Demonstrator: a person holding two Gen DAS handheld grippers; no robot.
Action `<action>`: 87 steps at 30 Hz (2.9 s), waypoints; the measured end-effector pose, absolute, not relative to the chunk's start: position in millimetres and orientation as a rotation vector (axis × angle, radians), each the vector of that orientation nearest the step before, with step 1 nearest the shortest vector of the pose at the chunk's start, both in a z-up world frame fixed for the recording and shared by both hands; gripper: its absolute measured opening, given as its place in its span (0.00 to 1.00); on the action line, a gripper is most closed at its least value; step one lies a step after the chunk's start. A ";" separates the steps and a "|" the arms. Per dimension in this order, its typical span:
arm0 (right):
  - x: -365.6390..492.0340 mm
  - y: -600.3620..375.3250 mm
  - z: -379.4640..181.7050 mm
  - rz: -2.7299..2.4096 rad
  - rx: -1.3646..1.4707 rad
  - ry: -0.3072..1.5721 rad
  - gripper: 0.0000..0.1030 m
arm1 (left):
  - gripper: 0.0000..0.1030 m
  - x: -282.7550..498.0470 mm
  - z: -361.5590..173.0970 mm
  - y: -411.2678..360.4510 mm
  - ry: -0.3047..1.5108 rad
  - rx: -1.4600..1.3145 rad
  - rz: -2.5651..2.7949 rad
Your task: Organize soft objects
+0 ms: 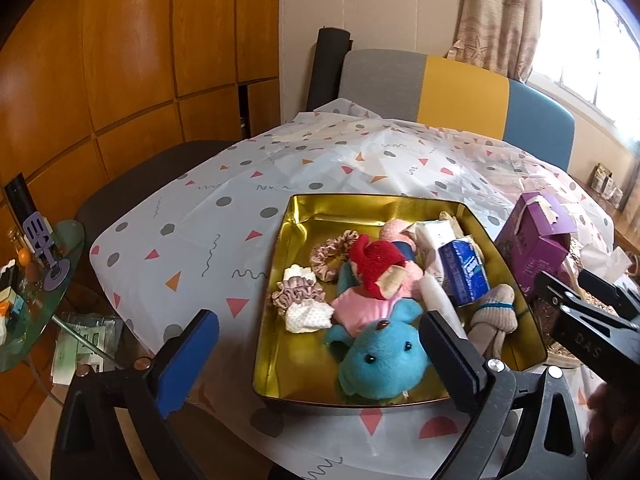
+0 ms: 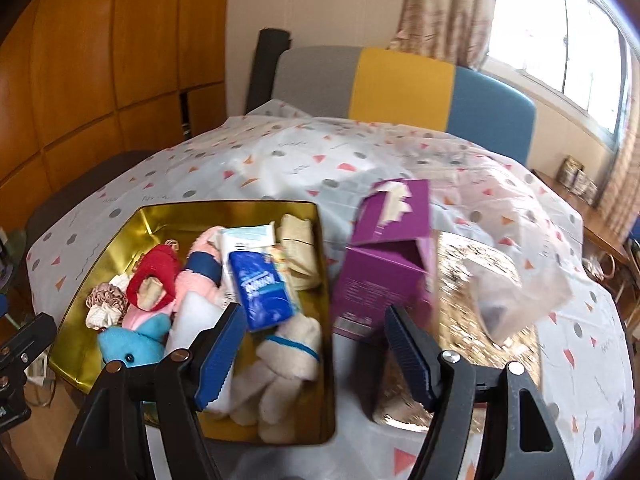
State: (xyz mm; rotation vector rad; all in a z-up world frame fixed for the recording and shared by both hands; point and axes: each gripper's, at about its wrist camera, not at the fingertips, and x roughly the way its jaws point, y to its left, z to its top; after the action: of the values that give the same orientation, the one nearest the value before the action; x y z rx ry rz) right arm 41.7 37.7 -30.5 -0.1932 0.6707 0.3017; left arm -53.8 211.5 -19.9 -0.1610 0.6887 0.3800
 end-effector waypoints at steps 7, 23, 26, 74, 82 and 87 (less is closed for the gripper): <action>34.5 10.8 -29.7 0.244 -0.145 0.669 0.71 | 1.00 -54.9 -13.2 196.1 0.660 -0.138 0.378; 27.9 -13.6 -30.5 0.189 -0.104 0.661 0.71 | 1.00 -54.9 -10.1 179.6 0.608 -0.093 0.432; 26.8 -13.1 -29.9 0.193 -0.103 0.659 0.71 | 1.00 -56.6 -9.1 181.1 0.600 -0.102 0.442; 25.9 -4.0 -34.9 0.212 -0.123 0.672 0.71 | 1.00 -57.6 -14.2 187.9 0.633 -0.140 0.464; 25.6 -2.8 -36.1 0.213 -0.129 0.676 0.71 | 1.00 -57.7 -14.6 188.8 0.633 -0.144 0.466; 25.1 -2.8 -36.7 0.212 -0.129 0.679 0.71 | 1.00 -57.9 -14.6 189.6 0.637 -0.146 0.465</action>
State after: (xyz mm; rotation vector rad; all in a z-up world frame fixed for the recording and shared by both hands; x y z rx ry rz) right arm 25.1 -2.8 -36.7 -0.1293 0.6787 0.2118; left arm -57.9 189.6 -14.6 -0.1458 0.6371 0.4652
